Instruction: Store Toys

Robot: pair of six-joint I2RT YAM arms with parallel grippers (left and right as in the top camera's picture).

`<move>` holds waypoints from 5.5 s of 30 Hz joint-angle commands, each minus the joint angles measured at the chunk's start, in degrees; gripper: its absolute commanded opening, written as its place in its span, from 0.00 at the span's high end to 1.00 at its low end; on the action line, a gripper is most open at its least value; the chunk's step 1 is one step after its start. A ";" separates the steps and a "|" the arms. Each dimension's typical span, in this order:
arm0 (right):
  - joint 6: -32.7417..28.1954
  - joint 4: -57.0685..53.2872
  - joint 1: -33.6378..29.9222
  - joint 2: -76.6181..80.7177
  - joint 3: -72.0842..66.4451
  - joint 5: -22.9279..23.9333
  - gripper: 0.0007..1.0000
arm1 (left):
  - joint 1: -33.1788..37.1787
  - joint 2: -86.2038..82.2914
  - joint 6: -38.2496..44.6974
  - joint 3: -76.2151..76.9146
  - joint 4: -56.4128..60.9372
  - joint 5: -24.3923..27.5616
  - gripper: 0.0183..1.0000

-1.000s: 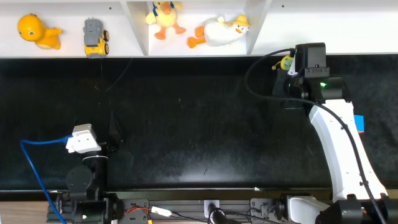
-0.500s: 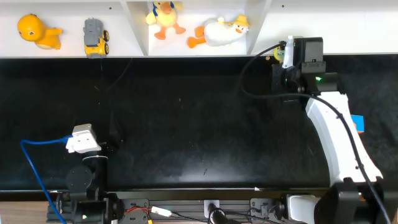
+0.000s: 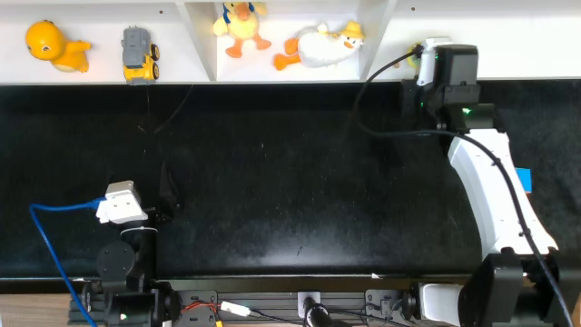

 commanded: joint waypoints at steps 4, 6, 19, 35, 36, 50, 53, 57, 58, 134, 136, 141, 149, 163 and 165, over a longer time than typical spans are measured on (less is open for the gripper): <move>-1.68 6.21 -1.55 1.22 -0.15 0.50 0.95 | -0.07 -0.68 1.20 -0.52 0.13 0.74 0.00; -1.95 7.82 -1.53 2.32 -0.17 0.02 0.95 | -0.07 -0.68 1.20 -0.52 0.13 0.74 0.00; -1.86 16.11 -1.53 7.67 -0.15 -1.16 0.95 | -0.07 -0.68 1.22 -0.52 0.13 0.74 0.00; 0.31 21.66 -1.42 11.30 -0.15 -1.18 0.95 | -0.07 -0.68 1.20 -0.52 0.13 0.74 0.00; 0.28 21.86 -1.42 11.41 -0.15 -1.16 0.96 | -0.07 -0.68 1.22 -0.52 0.13 0.74 0.00; 0.76 25.92 -1.42 12.20 -0.17 -1.14 0.95 | -0.07 -0.68 1.20 -0.52 0.13 0.74 0.00; 1.79 26.56 -1.42 12.98 -0.17 -1.16 0.95 | -0.07 -0.68 1.20 -0.52 0.15 0.74 0.00; 1.77 26.64 -1.42 13.11 -0.17 -1.36 0.95 | -0.07 -0.68 1.20 -0.52 0.13 0.74 0.00; 1.77 26.69 -1.44 13.11 -0.17 -1.36 0.95 | -0.07 -0.68 1.22 -0.52 0.13 0.74 0.00; 27.71 -40.00 -1.40 -25.27 -0.13 13.99 0.00 | -0.07 -0.68 1.20 -0.52 0.13 0.74 0.00; 25.92 -40.44 -5.55 -24.81 -0.13 13.90 0.00 | -0.07 -0.68 1.20 -0.52 0.13 0.74 0.00; 21.70 -41.20 -14.78 -24.65 -0.13 13.77 0.00 | -0.07 -0.68 1.22 -0.52 0.15 0.74 0.00; 16.46 -38.12 -22.25 -24.50 -0.13 11.06 0.00 | -0.07 -0.68 1.20 -0.52 0.13 0.76 0.00; 12.96 -36.52 -22.43 -24.50 -0.15 10.84 0.01 | -0.07 -0.68 1.20 -0.52 0.13 0.74 0.00; 10.27 -34.86 -22.43 -24.46 -0.24 9.73 0.00 | -0.07 -0.68 1.22 -0.52 0.13 0.74 0.00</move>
